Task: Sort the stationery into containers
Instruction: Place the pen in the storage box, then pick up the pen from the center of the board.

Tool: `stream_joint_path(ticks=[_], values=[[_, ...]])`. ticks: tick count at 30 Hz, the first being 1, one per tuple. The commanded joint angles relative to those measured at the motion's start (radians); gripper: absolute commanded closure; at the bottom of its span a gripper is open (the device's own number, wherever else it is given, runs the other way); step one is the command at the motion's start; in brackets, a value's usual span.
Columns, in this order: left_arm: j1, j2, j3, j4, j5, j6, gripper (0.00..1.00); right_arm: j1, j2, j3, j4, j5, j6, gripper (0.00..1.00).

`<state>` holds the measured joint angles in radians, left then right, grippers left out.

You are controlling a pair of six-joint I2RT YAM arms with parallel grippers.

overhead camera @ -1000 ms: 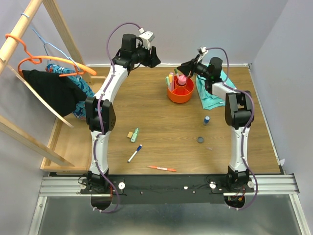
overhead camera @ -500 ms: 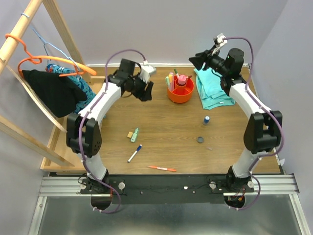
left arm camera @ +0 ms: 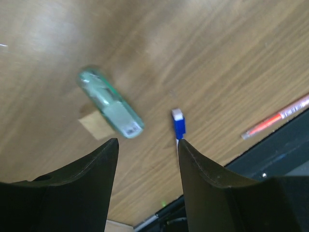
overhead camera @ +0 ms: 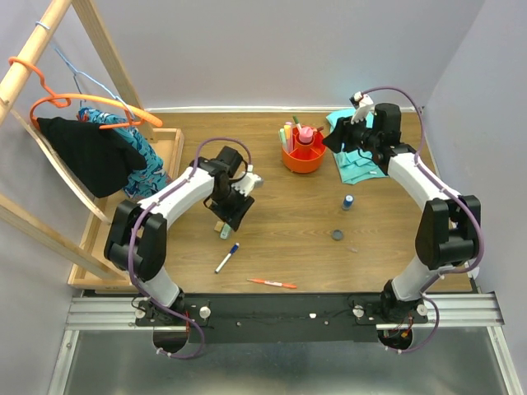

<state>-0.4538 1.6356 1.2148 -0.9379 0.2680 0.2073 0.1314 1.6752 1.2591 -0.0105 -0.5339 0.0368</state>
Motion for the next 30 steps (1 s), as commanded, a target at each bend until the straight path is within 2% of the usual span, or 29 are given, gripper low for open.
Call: stream_joint_path(ticks=[1,11,22,30], values=[[-0.062,-0.005,-0.044,-0.053,-0.021,-0.023,0.39,-0.003,-0.048,-0.003,-0.049,0.035,-0.017,0.40],[-0.088,0.013,-0.089,-0.068,0.008,-0.026,0.40,-0.003,-0.063,-0.015,-0.066,0.029,-0.029,0.40],[-0.149,0.075,-0.080,-0.047,0.005,-0.048,0.42,-0.003,-0.126,-0.102,-0.055,0.028,-0.028,0.41],[-0.151,0.138,-0.070,-0.022,-0.015,-0.049,0.46,-0.004,-0.198,-0.161,-0.068,0.049,-0.064,0.41]])
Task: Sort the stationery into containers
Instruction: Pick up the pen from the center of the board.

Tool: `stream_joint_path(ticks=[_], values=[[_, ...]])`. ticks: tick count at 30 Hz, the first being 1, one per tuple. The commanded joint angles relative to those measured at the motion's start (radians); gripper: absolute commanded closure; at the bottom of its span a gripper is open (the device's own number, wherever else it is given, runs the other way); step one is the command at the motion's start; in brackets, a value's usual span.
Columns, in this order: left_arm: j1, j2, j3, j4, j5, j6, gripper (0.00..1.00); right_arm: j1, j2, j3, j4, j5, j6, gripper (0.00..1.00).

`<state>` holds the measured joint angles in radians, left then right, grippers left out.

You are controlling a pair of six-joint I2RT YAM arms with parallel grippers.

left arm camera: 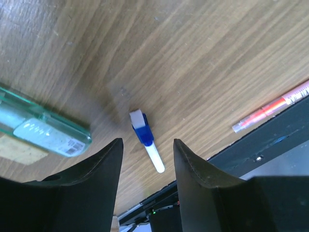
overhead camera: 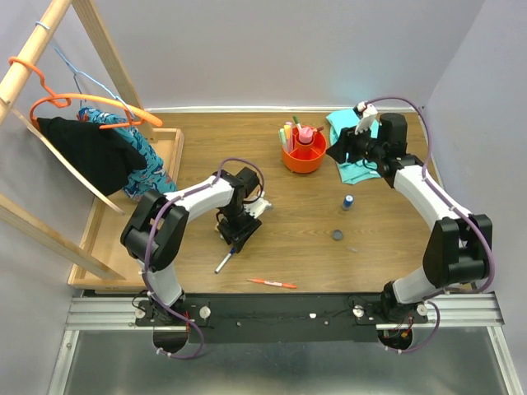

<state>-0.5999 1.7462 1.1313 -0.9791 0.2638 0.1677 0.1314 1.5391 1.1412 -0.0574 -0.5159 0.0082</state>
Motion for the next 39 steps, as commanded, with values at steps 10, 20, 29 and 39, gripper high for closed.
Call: stream_joint_path(ticks=[10,20,29,39], values=[[-0.021,0.081,0.030,0.057,-0.060,-0.017,0.53,-0.004,-0.077,-0.070,0.001,0.030,-0.022,0.42],[-0.075,0.104,0.005,0.077,-0.130,-0.053,0.64,-0.003,-0.080,-0.090,0.005,0.045,-0.033,0.42],[-0.098,0.110,0.141,-0.013,-0.144,-0.024,0.81,-0.003,-0.076,-0.080,-0.008,0.068,-0.062,0.42],[-0.069,0.300,1.138,-0.427,0.075,0.114,0.83,-0.012,-0.063,-0.003,-0.076,0.131,-0.091,0.43]])
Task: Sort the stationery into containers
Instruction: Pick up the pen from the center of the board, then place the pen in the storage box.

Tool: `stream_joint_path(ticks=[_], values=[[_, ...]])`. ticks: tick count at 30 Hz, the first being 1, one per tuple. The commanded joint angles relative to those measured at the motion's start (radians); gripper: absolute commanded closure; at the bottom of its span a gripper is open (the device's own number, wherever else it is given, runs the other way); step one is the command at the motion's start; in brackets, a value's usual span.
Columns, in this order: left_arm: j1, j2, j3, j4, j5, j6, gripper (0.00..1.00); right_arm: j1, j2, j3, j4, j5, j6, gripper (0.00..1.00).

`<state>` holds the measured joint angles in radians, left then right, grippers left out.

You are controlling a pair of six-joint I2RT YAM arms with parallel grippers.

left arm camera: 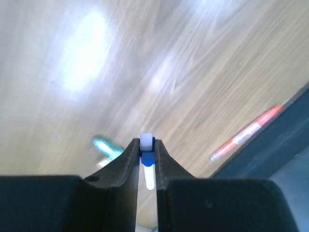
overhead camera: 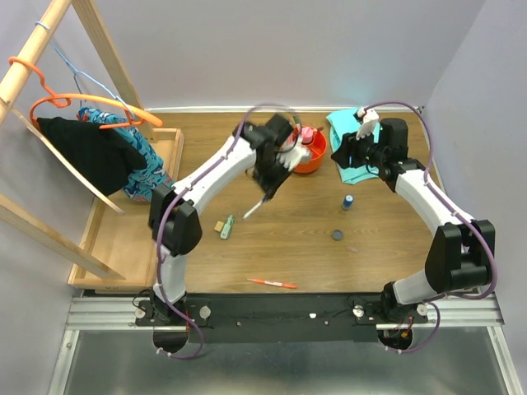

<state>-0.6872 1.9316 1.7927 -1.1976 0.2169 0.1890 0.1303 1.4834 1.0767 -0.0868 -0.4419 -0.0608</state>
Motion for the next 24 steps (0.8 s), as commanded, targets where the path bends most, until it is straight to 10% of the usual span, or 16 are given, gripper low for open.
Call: stream_joint_path(ticks=[1,4,9,24], values=[[0.023,0.153,0.596,-0.221,0.121,0.111,0.83,-0.012,-0.008,0.065,-0.047,0.063,-0.020,0.43],[0.052,0.230,0.843,-0.031,0.143,0.144,0.83,-0.020,0.003,0.083,-0.047,0.066,-0.019,0.43],[0.144,0.020,0.262,0.889,0.211,0.024,0.85,-0.020,0.008,0.130,-0.079,0.097,-0.054,0.43],[0.215,0.420,0.548,1.340,0.161,-0.186,0.86,-0.020,0.071,0.206,-0.149,0.154,-0.076,0.43]])
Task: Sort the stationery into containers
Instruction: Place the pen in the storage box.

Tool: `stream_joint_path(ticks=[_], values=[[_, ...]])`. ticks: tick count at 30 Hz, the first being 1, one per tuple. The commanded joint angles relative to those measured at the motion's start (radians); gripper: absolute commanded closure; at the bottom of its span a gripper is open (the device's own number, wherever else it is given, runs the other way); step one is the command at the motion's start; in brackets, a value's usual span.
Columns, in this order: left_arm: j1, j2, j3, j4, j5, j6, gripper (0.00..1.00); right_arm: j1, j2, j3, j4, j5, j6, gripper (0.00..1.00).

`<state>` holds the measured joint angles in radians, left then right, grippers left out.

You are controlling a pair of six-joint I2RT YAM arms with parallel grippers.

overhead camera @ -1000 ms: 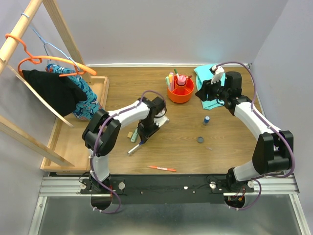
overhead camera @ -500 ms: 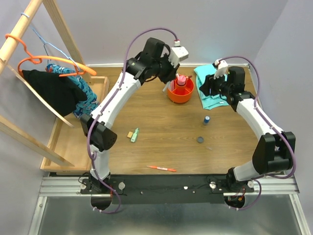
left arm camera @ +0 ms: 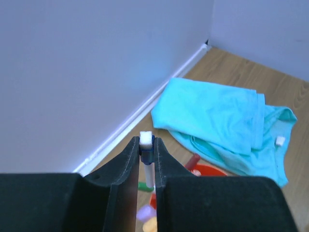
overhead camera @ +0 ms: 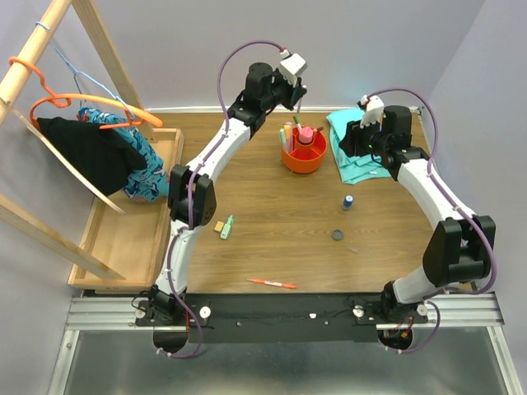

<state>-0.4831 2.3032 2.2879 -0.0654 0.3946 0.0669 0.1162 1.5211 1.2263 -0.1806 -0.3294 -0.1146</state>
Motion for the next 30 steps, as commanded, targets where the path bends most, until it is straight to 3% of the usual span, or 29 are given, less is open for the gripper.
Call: stream_joint_path(ticks=[1,30], values=[[0.011,0.068,0.054,0.214,-0.014,-0.100,0.86,-0.007,0.039,0.061,-0.060,0.046,-0.028,0.43],[0.031,0.073,-0.248,0.256,0.013,-0.159,0.88,-0.007,0.122,0.096,-0.060,0.050,-0.030,0.43]])
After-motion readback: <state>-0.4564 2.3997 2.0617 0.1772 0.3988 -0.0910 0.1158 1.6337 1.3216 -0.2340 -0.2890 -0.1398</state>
